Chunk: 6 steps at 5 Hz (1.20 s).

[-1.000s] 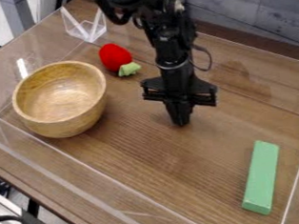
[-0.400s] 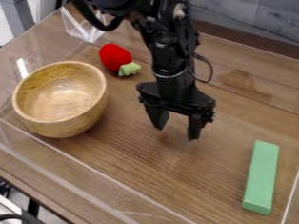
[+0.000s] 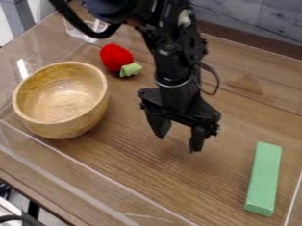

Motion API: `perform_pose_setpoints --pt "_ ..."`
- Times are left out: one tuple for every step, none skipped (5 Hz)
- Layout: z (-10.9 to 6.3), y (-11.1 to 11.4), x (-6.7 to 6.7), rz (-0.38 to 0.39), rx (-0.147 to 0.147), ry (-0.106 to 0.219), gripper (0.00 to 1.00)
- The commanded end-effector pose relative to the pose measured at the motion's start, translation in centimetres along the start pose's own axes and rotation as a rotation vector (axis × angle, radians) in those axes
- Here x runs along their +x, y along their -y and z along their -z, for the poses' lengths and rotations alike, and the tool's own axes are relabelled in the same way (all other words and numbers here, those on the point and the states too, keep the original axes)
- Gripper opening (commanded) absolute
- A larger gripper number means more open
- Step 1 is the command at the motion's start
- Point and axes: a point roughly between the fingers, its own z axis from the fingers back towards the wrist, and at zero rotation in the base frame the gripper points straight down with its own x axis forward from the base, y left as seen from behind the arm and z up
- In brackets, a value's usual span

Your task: Move the red fruit to the right

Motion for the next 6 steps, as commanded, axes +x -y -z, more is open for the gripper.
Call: perform_pose_setpoints --pt "-2.1 0.6 1.4 0.020 0.001 0.065 1.00" --pt "-2.1 0.6 1.7 -0.009 0.013 0.067 1.00" --pt "-2.0 0.6 1.7 -0.036 0.027 0.064 0.00" --pt "-1.6 1.1 1.7 -0.037 0.033 0.060 1.00" --pt "-1.3 1.4 1.7 -0.043 0.036 0.066 1.00" --pt "-0.9 0.6 1.1 -0.037 0.047 0.039 1.00"
